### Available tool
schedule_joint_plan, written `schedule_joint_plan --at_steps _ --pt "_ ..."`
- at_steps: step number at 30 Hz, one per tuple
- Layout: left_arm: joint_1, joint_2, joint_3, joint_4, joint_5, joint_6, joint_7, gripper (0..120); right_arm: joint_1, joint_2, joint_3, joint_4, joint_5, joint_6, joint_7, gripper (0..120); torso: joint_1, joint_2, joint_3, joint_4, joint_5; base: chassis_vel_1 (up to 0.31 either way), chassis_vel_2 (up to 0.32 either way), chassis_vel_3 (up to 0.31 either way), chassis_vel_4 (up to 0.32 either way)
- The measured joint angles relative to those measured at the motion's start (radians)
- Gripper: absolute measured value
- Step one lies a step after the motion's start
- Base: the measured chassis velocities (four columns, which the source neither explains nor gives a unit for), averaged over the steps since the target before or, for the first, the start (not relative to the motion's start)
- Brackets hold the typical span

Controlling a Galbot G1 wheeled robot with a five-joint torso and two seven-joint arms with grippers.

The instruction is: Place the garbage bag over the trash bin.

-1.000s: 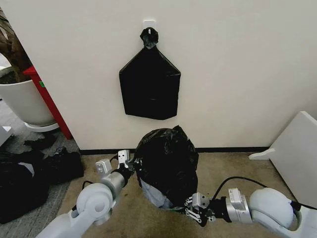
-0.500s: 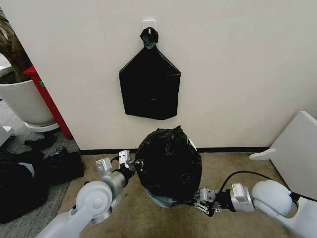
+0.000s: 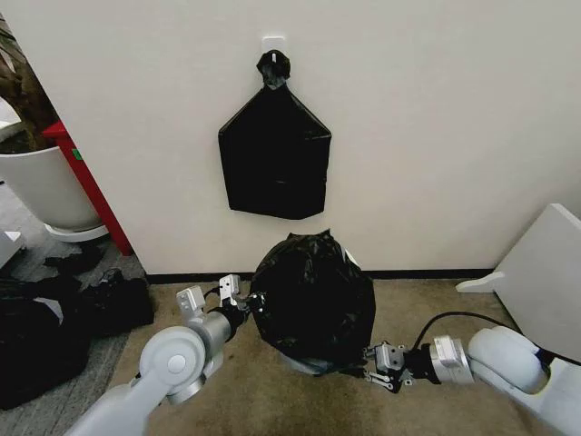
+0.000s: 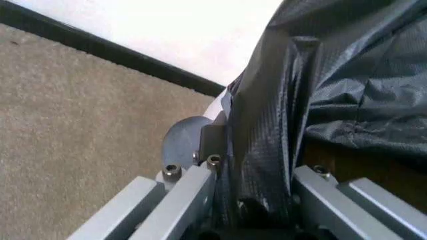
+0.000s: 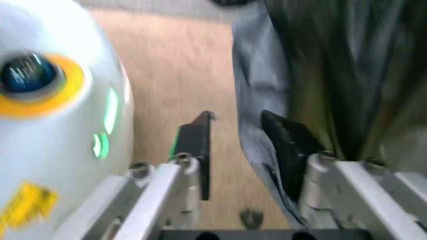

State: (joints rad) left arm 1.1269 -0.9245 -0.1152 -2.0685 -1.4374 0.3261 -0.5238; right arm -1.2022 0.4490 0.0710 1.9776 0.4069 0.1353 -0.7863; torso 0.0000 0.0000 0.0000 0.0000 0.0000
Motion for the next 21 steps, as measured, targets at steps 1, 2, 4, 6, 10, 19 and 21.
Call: schedule_joint_plan --at_steps 1,2,4,6,10,19,21 --pt "0.0 0.0 0.0 0.0 0.0 0.0 0.0 0 0.0 0.0 0.0 0.0 0.0 0.0 0.0 27 0.0 0.0 0.0 0.0 0.0 0.0 0.0 0.0 0.0" --pt "-0.006 -0.005 0.0 0.029 0.0 -0.007 0.013 0 -0.021 -0.009 0.009 0.026 0.051 0.005 -0.004 38 0.0 0.0 0.0 -0.0001 -0.0002 0.0 0.0 0.0 0.0" --pt "-0.007 -0.009 0.001 0.052 0.0 -0.011 0.023 0 -0.027 -0.01 0.012 0.043 0.095 0.004 -0.006 46 0.0 0.0 0.0 0.0 -0.0002 0.0 0.0 0.0 0.0" --pt "-0.008 -0.013 0.003 0.067 -0.001 -0.015 0.033 0 -0.027 -0.007 0.016 0.056 0.129 0.004 -0.005 54 0.0 0.0 0.0 0.0001 -0.0002 0.0 0.0 0.0 0.0" --pt "-0.008 -0.018 0.002 0.094 -0.022 -0.023 0.042 0 -0.034 -0.004 0.028 0.073 0.209 0.003 0.003 68 0.0 0.0 0.0 0.0002 0.0 0.0 0.0 0.0 0.0" --pt "-0.02 -0.03 -0.005 0.126 -0.117 -0.042 0.011 0 -0.186 0.022 0.146 0.164 0.383 -0.037 0.179 98 0.0 0.0 0.0 0.0 -0.0002 0.0 0.0 0.0 0.0" --pt "-0.022 -0.031 -0.007 0.128 -0.157 -0.047 -0.005 0 -0.253 0.056 0.217 0.206 0.444 -0.062 0.26 100 0.0 0.0 0.0 -0.0001 0.0001 0.0 0.0 0.0 0.0"
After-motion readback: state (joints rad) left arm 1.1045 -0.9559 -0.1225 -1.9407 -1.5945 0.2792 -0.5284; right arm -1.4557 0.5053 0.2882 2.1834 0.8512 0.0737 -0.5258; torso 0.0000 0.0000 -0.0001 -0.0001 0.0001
